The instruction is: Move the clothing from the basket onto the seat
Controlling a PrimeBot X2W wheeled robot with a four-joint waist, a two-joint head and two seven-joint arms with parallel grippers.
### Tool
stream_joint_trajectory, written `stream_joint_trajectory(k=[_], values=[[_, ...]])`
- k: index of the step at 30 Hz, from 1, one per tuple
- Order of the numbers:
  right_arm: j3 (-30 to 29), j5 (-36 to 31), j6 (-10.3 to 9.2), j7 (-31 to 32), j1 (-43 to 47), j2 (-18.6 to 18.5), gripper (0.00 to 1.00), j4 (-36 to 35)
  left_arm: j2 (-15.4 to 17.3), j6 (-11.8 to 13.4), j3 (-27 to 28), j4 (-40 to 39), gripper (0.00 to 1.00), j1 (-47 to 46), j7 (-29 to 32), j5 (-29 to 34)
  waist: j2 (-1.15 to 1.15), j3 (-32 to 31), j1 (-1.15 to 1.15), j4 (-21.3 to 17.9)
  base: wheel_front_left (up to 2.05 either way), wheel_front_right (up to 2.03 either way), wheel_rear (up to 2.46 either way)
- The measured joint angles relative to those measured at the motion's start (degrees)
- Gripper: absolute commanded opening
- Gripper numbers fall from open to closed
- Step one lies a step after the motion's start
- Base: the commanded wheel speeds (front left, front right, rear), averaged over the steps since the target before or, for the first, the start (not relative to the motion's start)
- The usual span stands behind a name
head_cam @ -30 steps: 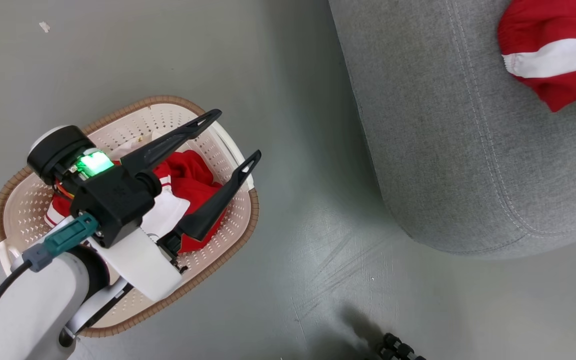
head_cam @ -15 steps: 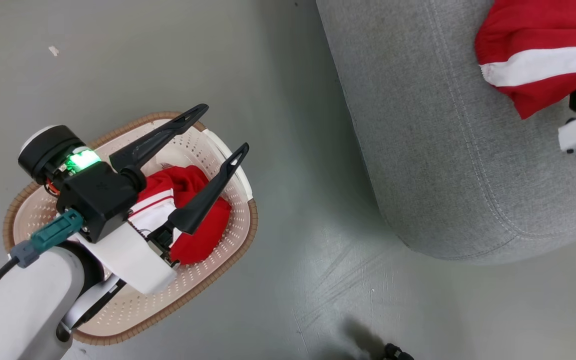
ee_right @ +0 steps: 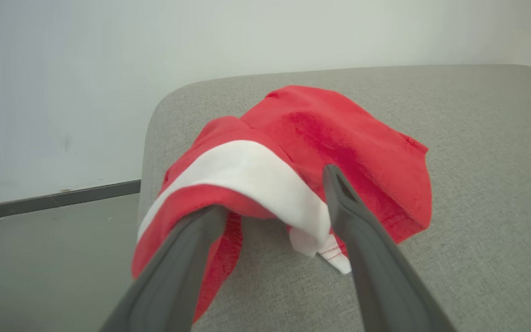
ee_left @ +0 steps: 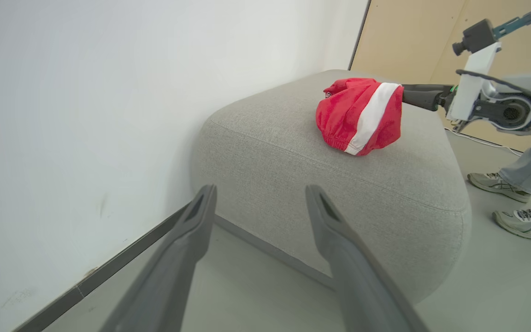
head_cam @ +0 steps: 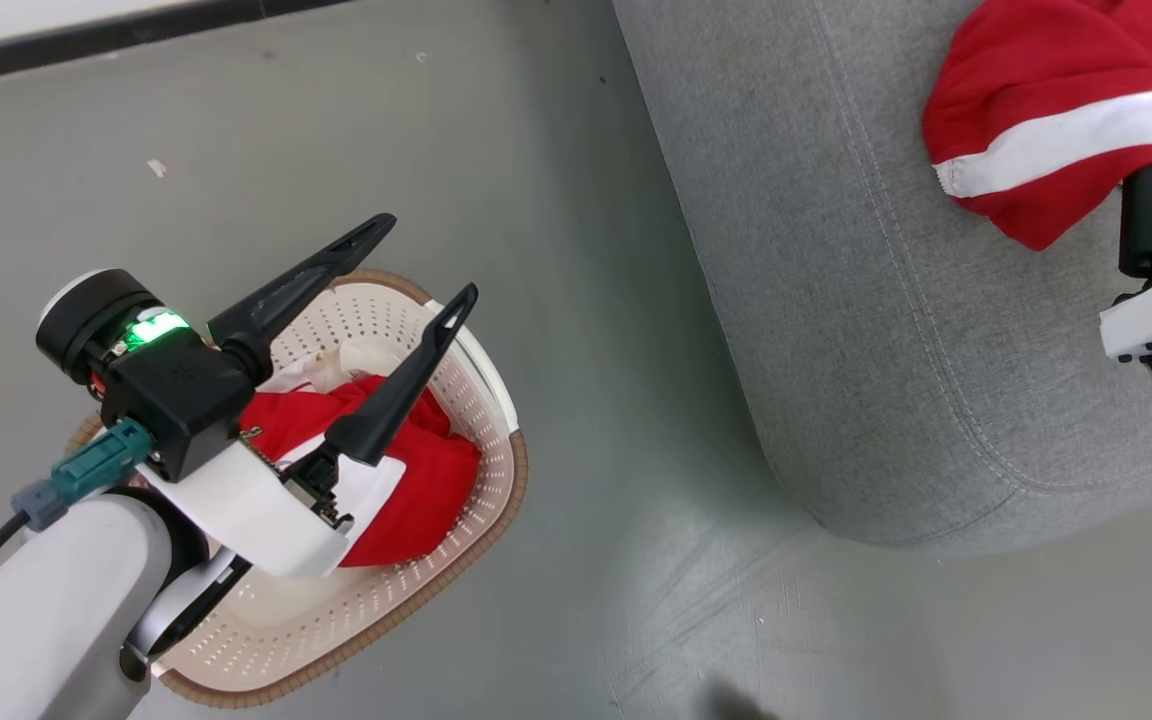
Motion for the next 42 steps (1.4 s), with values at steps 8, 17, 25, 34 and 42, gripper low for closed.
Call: stream_joint_trajectory(k=[8,17,25,34,42], values=[[1.0,0.0,0.00,0.0,1.9,0.8,1.00,-6.7,-1.2,0.4,0.9,3.1,1.00,2.2,-2.5,-1.0,0.00,-3.4,0.00,0.9,0.00,0.00,0.00],[3.2,0.5,0.00,0.0,4.8,1.5,1.00,-10.7,-2.0,1.4,2.1,5.9,1.00,4.0,-5.1,-2.5,0.00,-7.3,0.00,2.6,0.00,0.00,0.00],[5.8,0.6,0.00,0.0,5.2,1.4,1.00,-13.9,-3.3,2.3,2.5,8.0,1.00,6.0,-7.0,-3.0,0.00,-10.9,0.00,4.6,0.00,0.00,0.00],[8.4,2.2,0.00,0.0,5.9,1.0,1.00,-16.4,-4.5,3.3,3.7,11.0,1.00,8.3,-8.6,-4.4,0.00,-15.0,0.00,7.2,0.00,0.00,0.00],[9.1,4.4,0.00,0.0,8.2,3.0,1.00,-18.1,-5.5,5.3,5.0,13.6,1.00,10.9,-9.3,-6.1,0.00,-18.4,0.00,9.9,0.00,0.00,0.00]])
